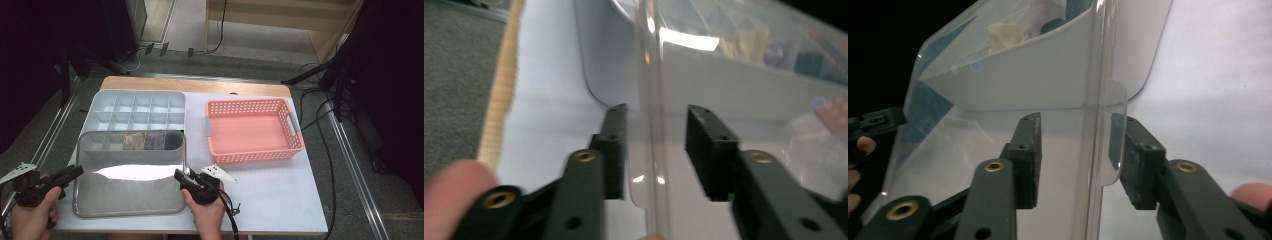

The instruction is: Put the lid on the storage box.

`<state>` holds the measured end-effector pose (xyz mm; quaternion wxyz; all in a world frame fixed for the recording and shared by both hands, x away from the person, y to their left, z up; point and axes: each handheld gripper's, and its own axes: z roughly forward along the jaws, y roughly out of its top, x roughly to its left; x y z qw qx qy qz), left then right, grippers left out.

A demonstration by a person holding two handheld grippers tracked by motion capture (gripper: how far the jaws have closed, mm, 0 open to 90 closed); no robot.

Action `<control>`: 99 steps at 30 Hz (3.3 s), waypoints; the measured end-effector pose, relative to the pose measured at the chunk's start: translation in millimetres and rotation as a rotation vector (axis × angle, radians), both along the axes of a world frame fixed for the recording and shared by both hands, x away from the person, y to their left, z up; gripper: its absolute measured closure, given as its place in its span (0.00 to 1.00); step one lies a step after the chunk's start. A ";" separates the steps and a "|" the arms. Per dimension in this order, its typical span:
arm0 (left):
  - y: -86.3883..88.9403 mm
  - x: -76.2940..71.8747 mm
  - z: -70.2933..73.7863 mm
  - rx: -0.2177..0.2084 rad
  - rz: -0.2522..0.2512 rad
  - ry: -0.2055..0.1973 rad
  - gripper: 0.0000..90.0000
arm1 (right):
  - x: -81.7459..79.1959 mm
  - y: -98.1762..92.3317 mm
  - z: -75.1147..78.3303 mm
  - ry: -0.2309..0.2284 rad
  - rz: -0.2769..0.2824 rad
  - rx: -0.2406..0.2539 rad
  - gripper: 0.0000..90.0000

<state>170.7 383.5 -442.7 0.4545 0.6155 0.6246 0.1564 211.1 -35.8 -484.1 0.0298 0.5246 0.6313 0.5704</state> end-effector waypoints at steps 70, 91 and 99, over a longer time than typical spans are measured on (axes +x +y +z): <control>-7.5 15.7 3.6 -0.012 -0.001 0.046 0.52 | -9.9 6.8 5.2 0.109 -0.031 -0.037 0.77; 7.0 21.1 21.6 -0.050 0.023 -0.029 0.43 | 11.8 3.4 31.7 0.030 -0.054 -0.005 0.50; -1.8 5.2 18.9 -0.050 -0.047 -0.043 0.46 | 7.2 -2.7 30.6 0.019 -0.075 0.019 0.62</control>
